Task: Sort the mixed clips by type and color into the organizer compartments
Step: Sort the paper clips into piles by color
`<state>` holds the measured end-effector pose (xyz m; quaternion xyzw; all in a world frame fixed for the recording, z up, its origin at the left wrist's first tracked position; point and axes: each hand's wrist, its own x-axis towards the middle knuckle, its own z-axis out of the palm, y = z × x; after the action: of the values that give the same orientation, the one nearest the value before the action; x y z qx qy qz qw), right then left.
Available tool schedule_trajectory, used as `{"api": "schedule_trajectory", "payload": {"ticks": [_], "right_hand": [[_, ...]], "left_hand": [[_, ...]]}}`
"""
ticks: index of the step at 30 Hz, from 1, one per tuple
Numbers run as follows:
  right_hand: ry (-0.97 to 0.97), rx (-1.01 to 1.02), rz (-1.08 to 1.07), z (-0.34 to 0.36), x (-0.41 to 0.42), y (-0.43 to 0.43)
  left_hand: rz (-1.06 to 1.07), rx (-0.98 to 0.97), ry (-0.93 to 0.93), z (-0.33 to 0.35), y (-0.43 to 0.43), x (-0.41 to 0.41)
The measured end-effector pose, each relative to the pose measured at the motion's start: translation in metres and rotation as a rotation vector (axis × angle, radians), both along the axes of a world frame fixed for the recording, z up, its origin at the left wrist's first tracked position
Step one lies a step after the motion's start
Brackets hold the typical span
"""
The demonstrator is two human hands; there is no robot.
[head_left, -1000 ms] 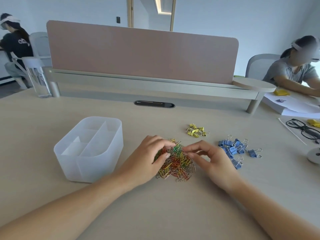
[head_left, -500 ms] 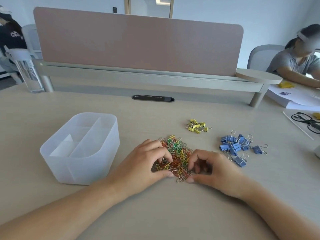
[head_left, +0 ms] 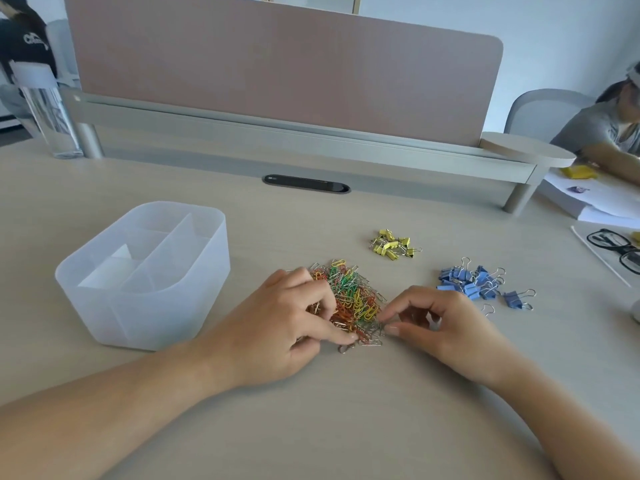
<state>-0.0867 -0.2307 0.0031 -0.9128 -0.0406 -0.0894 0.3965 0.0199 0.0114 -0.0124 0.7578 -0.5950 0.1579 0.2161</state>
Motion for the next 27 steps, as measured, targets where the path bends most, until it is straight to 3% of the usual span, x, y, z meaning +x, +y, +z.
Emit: {"api": "schedule_trajectory", "payload": {"ticks": [4, 8, 15, 19, 27], "right_hand": [[0.012, -0.082, -0.073, 0.001, 0.001, 0.0], [-0.001, -0.038, -0.192, 0.001, 0.003, -0.002], [0.093, -0.018, -0.041, 0.0, 0.0, 0.007], [0.109, 0.116, 0.057, 0.002, 0.0, 0.008], [0.026, -0.042, 0.016, -0.004, 0.003, 0.004]], "left_hand": [[0.04, -0.044, 0.049, -0.001, 0.0, 0.003], [0.011, 0.013, 0.027, -0.001, 0.0, -0.002], [0.002, 0.036, 0.056, 0.0, 0.001, -0.002], [0.013, 0.042, 0.061, -0.002, 0.001, -0.001], [0.036, 0.066, 0.03, 0.0, 0.0, -0.005]]}}
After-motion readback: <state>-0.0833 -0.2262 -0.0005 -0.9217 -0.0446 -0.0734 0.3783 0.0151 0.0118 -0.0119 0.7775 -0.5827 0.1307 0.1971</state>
